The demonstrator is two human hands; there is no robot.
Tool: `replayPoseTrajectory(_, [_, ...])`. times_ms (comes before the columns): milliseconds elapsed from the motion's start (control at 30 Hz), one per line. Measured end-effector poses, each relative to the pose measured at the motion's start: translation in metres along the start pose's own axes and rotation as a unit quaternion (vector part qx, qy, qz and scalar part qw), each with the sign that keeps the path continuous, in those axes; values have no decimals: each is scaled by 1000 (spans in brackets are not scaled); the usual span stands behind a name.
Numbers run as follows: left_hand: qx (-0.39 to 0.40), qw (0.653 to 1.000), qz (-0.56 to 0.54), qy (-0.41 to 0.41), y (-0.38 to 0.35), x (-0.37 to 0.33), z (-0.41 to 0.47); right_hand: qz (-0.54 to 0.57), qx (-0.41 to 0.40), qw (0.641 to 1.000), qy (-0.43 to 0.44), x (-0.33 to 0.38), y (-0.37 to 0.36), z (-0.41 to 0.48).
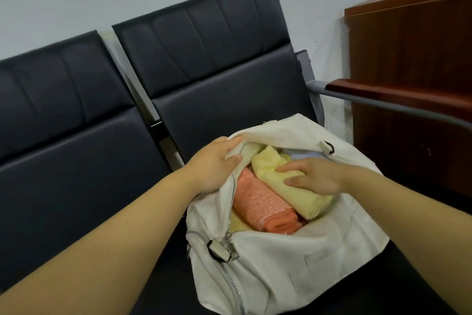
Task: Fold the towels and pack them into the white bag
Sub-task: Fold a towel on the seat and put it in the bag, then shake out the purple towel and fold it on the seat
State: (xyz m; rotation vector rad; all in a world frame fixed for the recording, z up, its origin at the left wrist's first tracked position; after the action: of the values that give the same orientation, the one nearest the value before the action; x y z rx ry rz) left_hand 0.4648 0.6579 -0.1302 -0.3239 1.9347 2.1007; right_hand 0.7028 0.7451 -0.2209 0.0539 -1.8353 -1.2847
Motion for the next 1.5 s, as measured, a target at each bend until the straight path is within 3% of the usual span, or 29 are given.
replayPoseTrajectory(67, [-21, 1000, -4, -8, -2, 0, 0, -19, 6, 1000, -14, 3, 3, 7])
replayPoseTrajectory(233, [-35, 999, 11, -16, -3, -6, -2, -83, -100, 991, 10, 22, -17, 12])
replayPoseTrajectory(533, [-39, 999, 26, -18, -8, -13, -10, -124, -79, 989, 3, 22, -44, 38])
replayPoseTrajectory(633, [-26, 1000, -2, -2, -11, -14, -19, -101, -125, 987, 2, 28, -37, 16])
replayPoseTrajectory(767, [-40, 998, -53, 5, -12, -11, -64, -40, -218, 975, -10, 47, -40, -47])
replayPoseTrajectory(933, [-76, 994, -57, 55, -2, 20, -174, -74, -219, 970, 74, 126, -65, -100])
replayPoseTrajectory(1233, [-71, 970, 84, 218, 41, 159, -415, -167, -88, 963, 191, 309, -184, -111])
replayPoseTrajectory(1500, [-130, 900, 158, 386, 85, 305, -616, -146, 70, 948, 272, 468, -352, -72])
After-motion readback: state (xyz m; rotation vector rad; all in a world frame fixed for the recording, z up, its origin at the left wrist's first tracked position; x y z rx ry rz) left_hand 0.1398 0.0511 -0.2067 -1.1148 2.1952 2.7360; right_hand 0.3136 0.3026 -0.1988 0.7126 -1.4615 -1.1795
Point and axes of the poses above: each hand's wrist, its own z-axis towards the middle knuckle, its own y-axis out of the back of the hand, x = y × z, the point moved 2 cm from there along z, towards the middle knuckle, and after that the axes turned 1 degree about -x, right-handed, at the moved point
